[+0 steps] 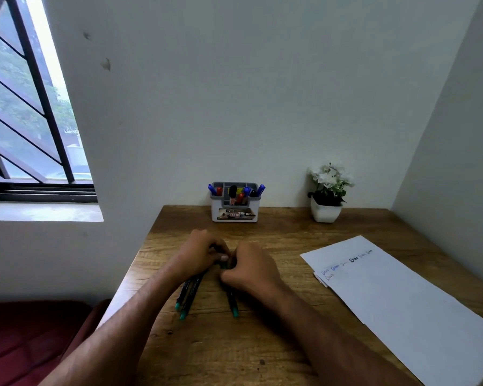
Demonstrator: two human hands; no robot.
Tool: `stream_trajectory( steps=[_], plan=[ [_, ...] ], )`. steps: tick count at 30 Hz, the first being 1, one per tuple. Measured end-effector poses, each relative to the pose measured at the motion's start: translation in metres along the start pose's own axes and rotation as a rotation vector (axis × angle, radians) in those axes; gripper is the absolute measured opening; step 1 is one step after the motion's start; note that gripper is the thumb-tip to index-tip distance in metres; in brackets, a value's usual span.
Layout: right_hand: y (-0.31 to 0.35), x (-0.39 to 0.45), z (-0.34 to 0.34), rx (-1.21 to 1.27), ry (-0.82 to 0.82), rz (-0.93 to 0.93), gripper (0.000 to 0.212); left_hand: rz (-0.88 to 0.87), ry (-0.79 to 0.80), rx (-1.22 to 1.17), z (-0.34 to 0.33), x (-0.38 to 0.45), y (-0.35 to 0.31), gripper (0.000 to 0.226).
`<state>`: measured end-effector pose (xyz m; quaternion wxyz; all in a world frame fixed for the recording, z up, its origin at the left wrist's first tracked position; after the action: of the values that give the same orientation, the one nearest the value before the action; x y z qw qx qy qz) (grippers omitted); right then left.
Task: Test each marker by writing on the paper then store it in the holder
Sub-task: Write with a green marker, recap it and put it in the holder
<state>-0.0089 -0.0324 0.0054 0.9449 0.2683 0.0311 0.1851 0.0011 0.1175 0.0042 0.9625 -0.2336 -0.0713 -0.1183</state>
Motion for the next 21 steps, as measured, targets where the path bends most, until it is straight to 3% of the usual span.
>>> stream_trajectory(
  steps=[9, 21],
  plan=[
    [-0.023, 0.011, 0.028, 0.05, -0.054, -0.058, 0.012, -0.075, -0.036, -0.101, -0.005, 0.011, -0.015, 0.014],
    [-0.056, 0.007, 0.049, -0.009, -0.075, 0.074, 0.026, -0.227, -0.171, -0.114, -0.016, 0.031, -0.036, 0.015]
  ],
)
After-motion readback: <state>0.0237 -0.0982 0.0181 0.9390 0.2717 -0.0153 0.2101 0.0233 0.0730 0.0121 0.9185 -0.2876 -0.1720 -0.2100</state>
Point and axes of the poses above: each hand's wrist, its own x-axis towards the middle knuckle, its own z-axis out of the back of the hand, y = z × x, the point moved 2 cm from there along x, towards the middle knuckle, and after that the axes turned 4 degrees about -z, right-handed, at the moved point
